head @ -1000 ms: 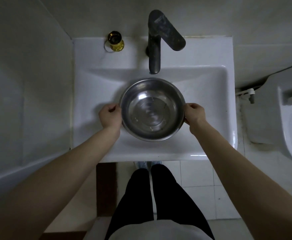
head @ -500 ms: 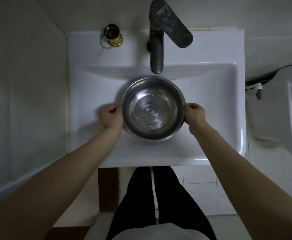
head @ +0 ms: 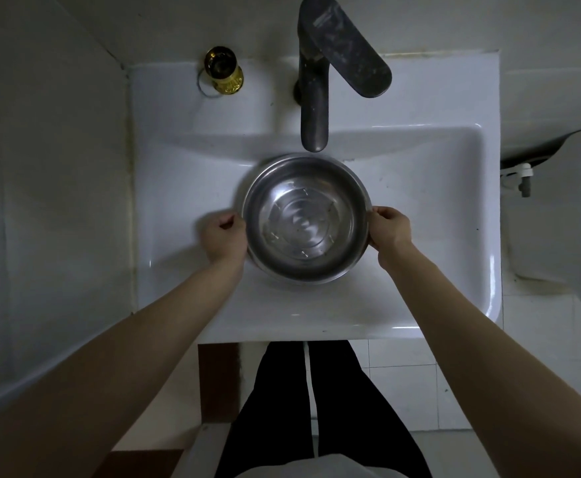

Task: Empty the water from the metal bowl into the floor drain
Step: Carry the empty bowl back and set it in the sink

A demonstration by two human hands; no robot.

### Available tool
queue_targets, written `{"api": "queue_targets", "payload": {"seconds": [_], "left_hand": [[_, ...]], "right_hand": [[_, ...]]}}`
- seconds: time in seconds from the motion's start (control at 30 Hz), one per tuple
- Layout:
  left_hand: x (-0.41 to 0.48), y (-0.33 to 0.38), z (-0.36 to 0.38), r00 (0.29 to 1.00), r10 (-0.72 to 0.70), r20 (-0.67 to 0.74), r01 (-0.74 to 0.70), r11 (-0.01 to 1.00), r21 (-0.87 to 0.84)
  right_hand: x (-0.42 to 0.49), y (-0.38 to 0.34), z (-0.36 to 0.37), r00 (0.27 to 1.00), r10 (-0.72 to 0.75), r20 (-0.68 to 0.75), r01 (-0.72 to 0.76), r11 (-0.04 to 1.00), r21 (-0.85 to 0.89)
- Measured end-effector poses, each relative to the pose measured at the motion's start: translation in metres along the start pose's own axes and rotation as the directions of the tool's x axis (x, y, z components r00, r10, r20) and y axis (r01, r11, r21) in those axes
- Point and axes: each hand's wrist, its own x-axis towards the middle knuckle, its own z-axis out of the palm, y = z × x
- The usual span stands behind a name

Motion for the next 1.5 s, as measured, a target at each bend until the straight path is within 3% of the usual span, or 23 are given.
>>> {"api": "queue_targets", "payload": {"seconds": [0.6,1.17,1.5], "left_hand": [[0.007,-0.004,0.002,0.991,0.035,0.132,-0.041,0.998,0.038],[0.01,-0.002,0.003,0.999,-0.02,0.051,0.019,1.0,0.023],[0.007,0.0,0.004,0.999,0.014,0.036,-0.017,0.998,0.062]], "right_hand": [[0.003,0.001,0.002,1.0,0.002,-0.03,-0.001,1.0,0.011],[0.002,0.004,0.002,0.999,-0.008,-0.031,0.009,1.0,0.021],[0.008,0.006,0.001,1.0,-0.011,-0.025,0.012,0.999,0.031]]}}
